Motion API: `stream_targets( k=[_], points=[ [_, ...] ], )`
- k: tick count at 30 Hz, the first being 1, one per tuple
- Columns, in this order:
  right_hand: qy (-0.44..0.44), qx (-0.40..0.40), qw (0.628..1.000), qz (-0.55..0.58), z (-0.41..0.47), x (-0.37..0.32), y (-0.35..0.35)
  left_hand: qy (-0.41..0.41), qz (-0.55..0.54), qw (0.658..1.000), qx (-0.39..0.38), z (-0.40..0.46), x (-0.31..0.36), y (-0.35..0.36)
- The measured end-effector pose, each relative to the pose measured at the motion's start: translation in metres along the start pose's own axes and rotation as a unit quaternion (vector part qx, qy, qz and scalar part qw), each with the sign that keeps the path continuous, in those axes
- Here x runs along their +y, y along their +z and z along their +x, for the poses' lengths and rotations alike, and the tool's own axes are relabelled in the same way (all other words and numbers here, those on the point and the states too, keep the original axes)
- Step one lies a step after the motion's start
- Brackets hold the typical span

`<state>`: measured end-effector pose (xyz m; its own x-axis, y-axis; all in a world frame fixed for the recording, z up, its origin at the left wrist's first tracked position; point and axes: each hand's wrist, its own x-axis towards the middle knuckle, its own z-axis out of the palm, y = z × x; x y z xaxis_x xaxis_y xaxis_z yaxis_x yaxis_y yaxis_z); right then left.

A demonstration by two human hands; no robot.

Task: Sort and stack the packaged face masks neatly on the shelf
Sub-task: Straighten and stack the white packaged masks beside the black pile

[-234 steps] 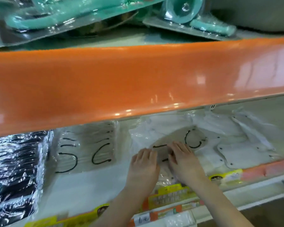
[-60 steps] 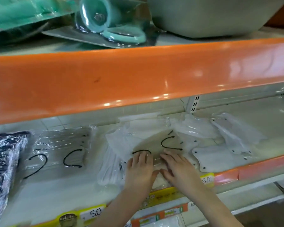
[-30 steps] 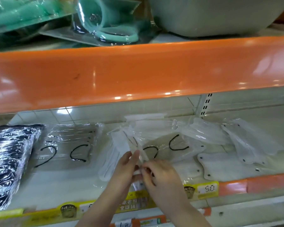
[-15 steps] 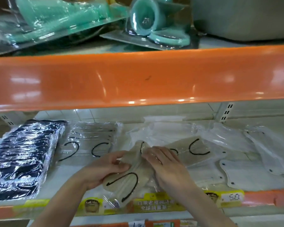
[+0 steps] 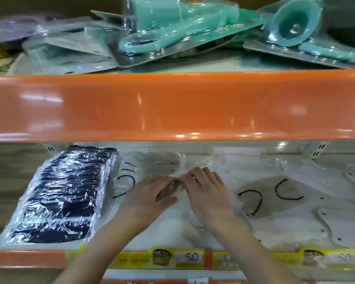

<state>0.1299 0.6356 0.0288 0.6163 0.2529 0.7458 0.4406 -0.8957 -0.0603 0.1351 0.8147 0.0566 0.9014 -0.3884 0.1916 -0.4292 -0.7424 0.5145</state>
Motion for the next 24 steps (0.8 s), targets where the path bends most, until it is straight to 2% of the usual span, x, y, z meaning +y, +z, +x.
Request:
stream_targets(
  k=[1,3,8,16,20,22,24],
  points=[
    [0.001,0.007,1.0,0.011,0.004,-0.007,0.007,0.027,0.047,0.997,0.052,0.002,-0.011,0.001],
    [0.008,0.008,0.999,0.034,0.009,-0.02,0.02,0.058,0.097,0.988,0.109,0.004,-0.031,0.0],
    [0.025,-0.069,0.996,0.041,-0.004,-0.044,0.048,0.085,0.182,0.968,0.152,-0.002,-0.073,0.008],
    [0.02,-0.166,0.986,0.021,-0.02,-0.069,0.059,0.037,0.187,0.978,0.088,-0.038,-0.089,0.029],
    [0.062,-0.242,0.968,0.019,-0.031,-0.074,0.069,-0.056,0.211,0.976,0.005,-0.044,-0.087,0.041],
    [0.079,-0.239,0.968,0.012,-0.032,-0.077,0.071,-0.097,0.214,0.971,-0.051,-0.044,-0.086,0.043],
    [0.1,-0.237,0.966,0.009,-0.031,-0.08,0.075,-0.115,0.216,0.968,-0.061,-0.043,-0.086,0.045]
  ],
)
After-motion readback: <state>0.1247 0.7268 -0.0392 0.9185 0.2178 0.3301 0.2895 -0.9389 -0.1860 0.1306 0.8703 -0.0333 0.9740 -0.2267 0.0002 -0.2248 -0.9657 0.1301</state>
